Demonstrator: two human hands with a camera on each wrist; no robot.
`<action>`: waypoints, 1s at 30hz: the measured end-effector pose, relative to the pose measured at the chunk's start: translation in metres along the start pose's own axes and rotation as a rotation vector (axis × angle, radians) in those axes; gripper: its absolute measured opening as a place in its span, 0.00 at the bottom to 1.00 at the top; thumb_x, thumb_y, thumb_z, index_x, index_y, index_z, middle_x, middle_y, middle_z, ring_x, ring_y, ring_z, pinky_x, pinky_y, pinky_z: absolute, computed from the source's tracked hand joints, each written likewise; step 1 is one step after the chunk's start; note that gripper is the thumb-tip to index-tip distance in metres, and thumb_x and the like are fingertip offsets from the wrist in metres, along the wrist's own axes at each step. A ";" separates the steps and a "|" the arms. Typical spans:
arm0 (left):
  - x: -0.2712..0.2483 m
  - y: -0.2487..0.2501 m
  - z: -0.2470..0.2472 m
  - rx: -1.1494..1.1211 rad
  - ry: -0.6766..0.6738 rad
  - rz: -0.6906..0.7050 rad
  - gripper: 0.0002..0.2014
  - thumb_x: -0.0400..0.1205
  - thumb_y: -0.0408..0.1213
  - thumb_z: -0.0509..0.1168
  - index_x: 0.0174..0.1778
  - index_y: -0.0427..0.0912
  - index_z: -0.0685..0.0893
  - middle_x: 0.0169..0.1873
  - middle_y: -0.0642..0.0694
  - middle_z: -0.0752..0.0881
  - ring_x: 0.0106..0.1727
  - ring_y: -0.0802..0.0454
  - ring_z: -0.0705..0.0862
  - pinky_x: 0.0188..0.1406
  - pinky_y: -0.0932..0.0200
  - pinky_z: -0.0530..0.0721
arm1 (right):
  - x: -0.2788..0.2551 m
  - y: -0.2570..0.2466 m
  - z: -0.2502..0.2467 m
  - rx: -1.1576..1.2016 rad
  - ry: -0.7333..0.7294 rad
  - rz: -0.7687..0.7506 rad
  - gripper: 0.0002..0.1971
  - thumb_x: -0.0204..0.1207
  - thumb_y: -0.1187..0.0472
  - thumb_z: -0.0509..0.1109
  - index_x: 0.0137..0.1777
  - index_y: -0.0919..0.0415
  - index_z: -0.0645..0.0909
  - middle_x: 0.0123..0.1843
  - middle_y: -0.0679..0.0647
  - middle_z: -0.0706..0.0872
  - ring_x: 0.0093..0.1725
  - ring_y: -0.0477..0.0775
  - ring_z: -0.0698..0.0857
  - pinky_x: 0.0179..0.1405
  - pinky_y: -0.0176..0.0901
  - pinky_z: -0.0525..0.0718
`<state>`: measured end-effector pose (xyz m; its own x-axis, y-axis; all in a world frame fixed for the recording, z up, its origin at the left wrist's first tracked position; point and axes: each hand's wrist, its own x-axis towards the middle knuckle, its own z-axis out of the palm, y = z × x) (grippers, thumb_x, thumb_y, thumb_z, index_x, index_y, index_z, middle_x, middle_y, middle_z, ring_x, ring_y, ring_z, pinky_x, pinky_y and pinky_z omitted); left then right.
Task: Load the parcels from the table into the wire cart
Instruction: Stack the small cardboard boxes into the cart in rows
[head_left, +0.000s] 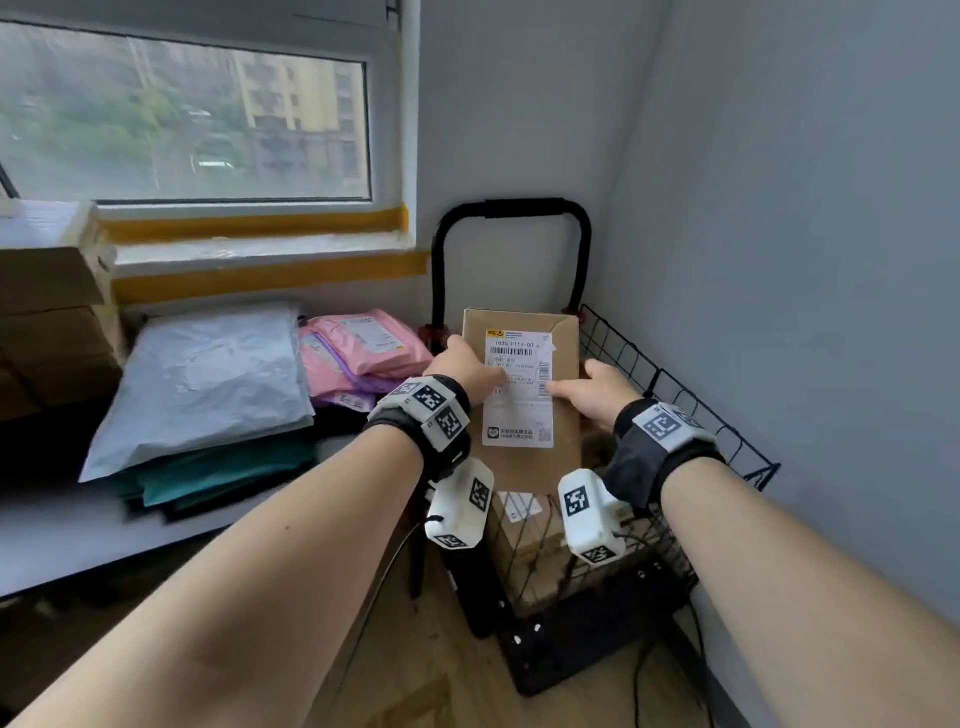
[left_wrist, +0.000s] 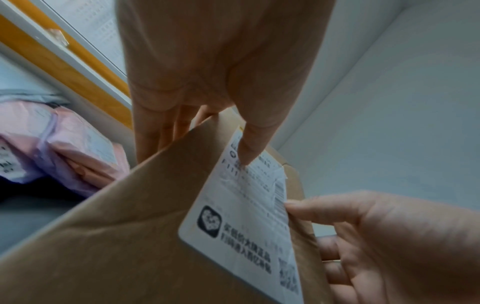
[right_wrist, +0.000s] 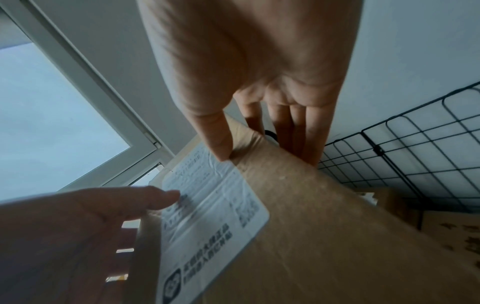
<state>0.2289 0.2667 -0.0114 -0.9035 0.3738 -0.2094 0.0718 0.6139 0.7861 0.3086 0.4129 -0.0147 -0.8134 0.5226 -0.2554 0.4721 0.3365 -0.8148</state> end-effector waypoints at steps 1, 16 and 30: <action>0.002 0.008 0.012 0.011 -0.001 -0.008 0.28 0.79 0.42 0.68 0.71 0.36 0.66 0.62 0.42 0.81 0.62 0.43 0.82 0.61 0.49 0.81 | 0.004 0.008 -0.012 -0.001 -0.013 -0.001 0.13 0.74 0.60 0.72 0.57 0.54 0.75 0.53 0.55 0.87 0.53 0.59 0.88 0.56 0.60 0.87; 0.124 0.071 0.152 0.064 -0.110 -0.061 0.16 0.82 0.44 0.66 0.62 0.42 0.76 0.58 0.44 0.84 0.58 0.45 0.84 0.57 0.52 0.84 | 0.146 0.110 -0.110 0.036 -0.042 0.151 0.15 0.73 0.64 0.70 0.57 0.53 0.72 0.59 0.57 0.86 0.57 0.61 0.86 0.60 0.63 0.84; 0.272 0.017 0.274 -0.020 -0.228 -0.468 0.13 0.83 0.38 0.61 0.54 0.32 0.83 0.50 0.35 0.88 0.49 0.37 0.88 0.52 0.45 0.88 | 0.316 0.204 -0.106 -0.135 -0.226 0.389 0.25 0.76 0.68 0.65 0.74 0.58 0.71 0.63 0.59 0.84 0.60 0.62 0.84 0.63 0.60 0.82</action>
<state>0.0999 0.5697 -0.2146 -0.7219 0.2061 -0.6606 -0.3279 0.7388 0.5888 0.1839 0.7296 -0.2069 -0.6140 0.4512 -0.6477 0.7843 0.2562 -0.5650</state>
